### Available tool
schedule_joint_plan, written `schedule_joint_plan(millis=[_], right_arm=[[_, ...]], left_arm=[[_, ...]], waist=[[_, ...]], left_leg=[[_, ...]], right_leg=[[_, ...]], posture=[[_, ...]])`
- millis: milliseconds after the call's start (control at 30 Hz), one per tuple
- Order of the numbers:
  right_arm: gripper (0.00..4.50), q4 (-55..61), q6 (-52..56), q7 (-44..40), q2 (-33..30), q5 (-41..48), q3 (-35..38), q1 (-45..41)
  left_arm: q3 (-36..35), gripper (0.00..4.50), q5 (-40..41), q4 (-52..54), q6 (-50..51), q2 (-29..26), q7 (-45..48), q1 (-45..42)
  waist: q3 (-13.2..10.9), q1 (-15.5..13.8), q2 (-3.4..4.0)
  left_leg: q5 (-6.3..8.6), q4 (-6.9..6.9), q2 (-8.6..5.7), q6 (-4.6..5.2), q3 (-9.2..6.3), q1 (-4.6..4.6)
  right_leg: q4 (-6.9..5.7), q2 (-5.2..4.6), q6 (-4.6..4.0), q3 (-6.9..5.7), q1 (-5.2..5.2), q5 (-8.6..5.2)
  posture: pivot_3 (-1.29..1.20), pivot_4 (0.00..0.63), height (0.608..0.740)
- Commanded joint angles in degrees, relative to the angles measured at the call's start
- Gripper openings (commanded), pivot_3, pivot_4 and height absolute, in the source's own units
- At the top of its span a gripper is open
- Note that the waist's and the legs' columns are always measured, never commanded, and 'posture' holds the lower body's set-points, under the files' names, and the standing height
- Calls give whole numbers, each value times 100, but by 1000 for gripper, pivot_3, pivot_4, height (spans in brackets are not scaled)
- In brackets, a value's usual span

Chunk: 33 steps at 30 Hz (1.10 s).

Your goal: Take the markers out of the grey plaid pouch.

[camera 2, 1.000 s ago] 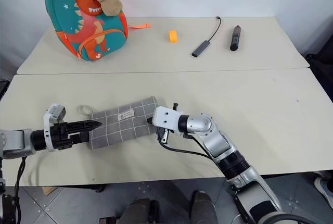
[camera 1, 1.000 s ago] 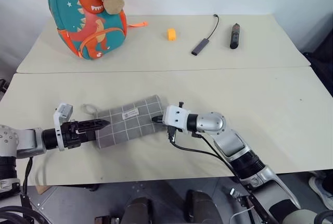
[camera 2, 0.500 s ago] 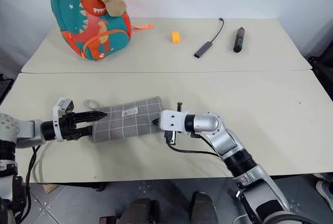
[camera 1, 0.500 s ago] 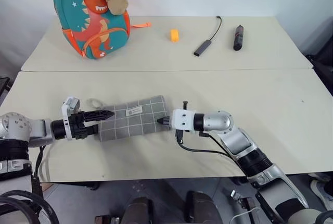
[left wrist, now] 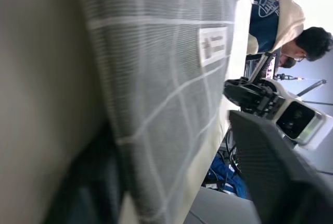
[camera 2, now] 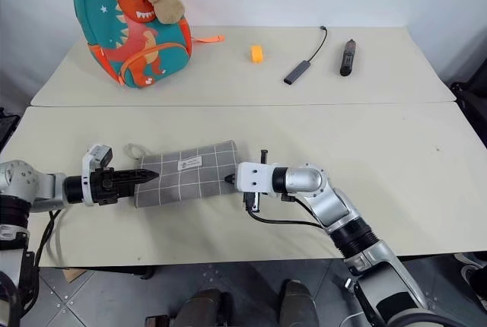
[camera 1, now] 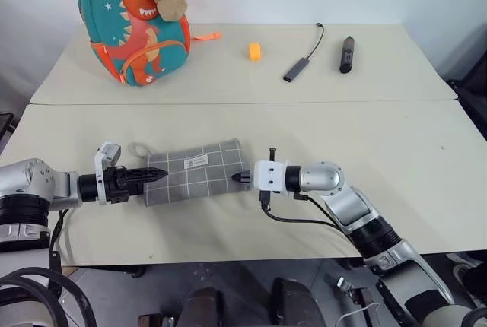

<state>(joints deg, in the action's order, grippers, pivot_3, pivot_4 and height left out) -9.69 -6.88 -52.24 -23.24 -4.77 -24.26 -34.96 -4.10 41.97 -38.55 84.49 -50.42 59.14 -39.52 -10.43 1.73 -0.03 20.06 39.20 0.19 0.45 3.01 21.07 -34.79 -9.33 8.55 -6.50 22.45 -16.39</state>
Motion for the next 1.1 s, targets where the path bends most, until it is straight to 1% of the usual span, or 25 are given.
schedule_joint_plan(millis=[33, 67, 100, 133, 267, 367, 433, 500, 533, 633, 700, 733, 767, 833, 867, 933, 1000, 1033, 1067, 1100], right_arm=[[0, -162, -6, -139, -117, -154, -72, 125], [0, -189, -33, -137, -122, -156, -70, 115], [0, -207, -62, -140, -129, -154, -68, 108], [0, -226, -97, -144, -128, -144, -64, 103], [0, -273, -261, -222, -120, -72, -47, 94], [0, -187, -436, -409, -129, 125, 4, 160], [0, 19, -398, -510, -148, 430, 188, 294], [0, 325, -132, -557, -134, 953, 547, 460], [0, 530, 168, -623, -181, 1262, 740, 552], [0, 1008, 710, -871, -456, 1935, 1230, 763], [391, 1209, 1077, -1129, -847, 2305, 1564, 946], [603, 1069, 1218, -1255, -1205, 2486, 1962, 1101], [869, 968, 1315, -1333, -1459, 2614, 2244, 1215], [1579, 830, 1793, -1514, -1835, 2991, 2638, 1394], [1909, 647, 1977, -1710, -2020, 3233, 2892, 1453], [2633, 411, 2165, -1892, -2219, 3472, 3218, 1495], [3337, 205, 2463, -2045, -2433, 3642, 3460, 1494], [3661, 128, 2504, -2105, -2491, 3682, 3544, 1488], [3931, 9, 2763, -2173, -2646, 3829, 3708, 1444], [4333, -70, 3188, -2245, -2852, 4006, 3827, 1355]], left_arm=[[-25, 1863, -45, 43, 8, -51, 194, 38], [-21, 1763, -33, 101, 2, -59, 235, 69], [-26, 1351, -12, 156, 50, -57, 248, 92], [-33, 1142, 16, 231, 97, -53, 270, 124], [-32, 33, 129, 556, 290, -18, 377, 254], [-217, 33, 296, 921, 416, 121, 366, 437], [-525, 33, 436, 1167, 484, 231, 281, 551], [-1079, 33, 529, 1484, 82, 463, 108, 720], [-1317, 33, 548, 1676, -176, 574, 33, 829], [-1795, 33, 785, 2355, -637, 779, 86, 1129], [-1912, 0, 818, 2891, -1118, 920, 100, 1343], [-1702, 0, 505, 3504, -1970, 1071, 192, 1623], [-1543, 0, 275, 3946, -2597, 1178, 260, 1837], [-1497, 0, 152, 4416, -3491, 1605, 235, 2032], [-1327, 0, -150, 4521, -4279, 1895, 222, 2090], [-1005, 0, -672, 4582, -5388, 2193, 288, 2202], [-510, 0, -1424, 4341, -6671, 2274, 511, 2301], [-350, 0, -1653, 4218, -7106, 2300, 561, 2320], [-179, 0, -1976, 3994, -7932, 2517, 486, 2261], [-7, 0, -2248, 3766, -8694, 2731, 426, 2201]], waist=[[0, -1, 0], [0, -1, 0], [0, 0, 0], [0, 2, 0], [1, -7, -1], [0, -5, -1], [0, -13, -1], [-1, -18, -2], [-1, -21, -3], [-6, -12, -9], [-6, -16, -10], [-6, -18, -10], [-6, -36, -10], [-6, -118, -10], [-6, -165, -10], [-7, -183, -12], [-7, -186, -12], [-7, -181, -11], [-7, -170, -11], [-5, -175, -4]], left_leg=[[0, 0, 0, 0, 0, 0], [0, 0, 0, 0, 0, 0], [0, 0, 0, 0, 0, 0], [0, 0, 0, 0, 0, 0], [0, 0, 1, 0, -1, 1], [0, 0, 1, 1, -1, 1], [0, 0, 2, 1, -4, 1], [0, 0, 2, 1, -10, 6], [0, 1, 2, 1, -12, 7], [0, 4, 4, 1, -51, 14], [0, 5, 4, 1, -54, 14], [0, 5, 4, 1, -54, 13], [0, 4, 4, 1, -54, 13], [6, 1, -6, 10, -52, 13], [7, 1, -7, 13, -48, 14], [6, 4, -8, 16, -14, 18], [5, 5, -4, 15, 5, 15], [5, 5, -4, 16, 9, 15], [5, 4, -4, 16, 13, 15], [5, 2, -3, 16, 20, 15]], right_leg=[[0, 0, 0, 0, 0, 0], [0, 0, 0, 0, 0, 0], [0, 0, 0, 0, 0, 0], [0, 0, 0, 0, 0, 0], [0, 0, 0, 0, 0, 0], [0, 0, 0, 0, -1, 0], [0, -1, 0, 0, 0, 0], [1, -1, 0, -3, -1, 0], [1, -2, 0, -3, -1, 0], [5, -4, 0, -3, 2, 0], [5, -4, 0, -3, 2, 0], [5, -4, 0, -3, 2, 0], [7, -4, 0, -3, 1, 0], [19, -15, 1, -3, -5, 1], [24, -17, 2, -1, -5, 2], [35, -16, 8, -6, -8, 5], [36, -13, 9, -6, -10, 6], [36, -13, 9, -6, -8, 6], [36, -13, 9, -4, -6, 6], [37, -13, 10, -3, -4, 6]], posture=[[0, 150, 740], [0, 150, 740], [0, 150, 740], [0, 150, 740], [0, 150, 740], [0, 150, 740], [0, 150, 740], [0, 150, 740], [0, 150, 740], [0, 150, 740], [0, 150, 740], [0, 150, 740], [0, 150, 740], [0, 150, 740], [0, 150, 740], [0, 150, 740], [0, 150, 740], [0, 150, 740], [0, 150, 740], [0, 150, 740]])
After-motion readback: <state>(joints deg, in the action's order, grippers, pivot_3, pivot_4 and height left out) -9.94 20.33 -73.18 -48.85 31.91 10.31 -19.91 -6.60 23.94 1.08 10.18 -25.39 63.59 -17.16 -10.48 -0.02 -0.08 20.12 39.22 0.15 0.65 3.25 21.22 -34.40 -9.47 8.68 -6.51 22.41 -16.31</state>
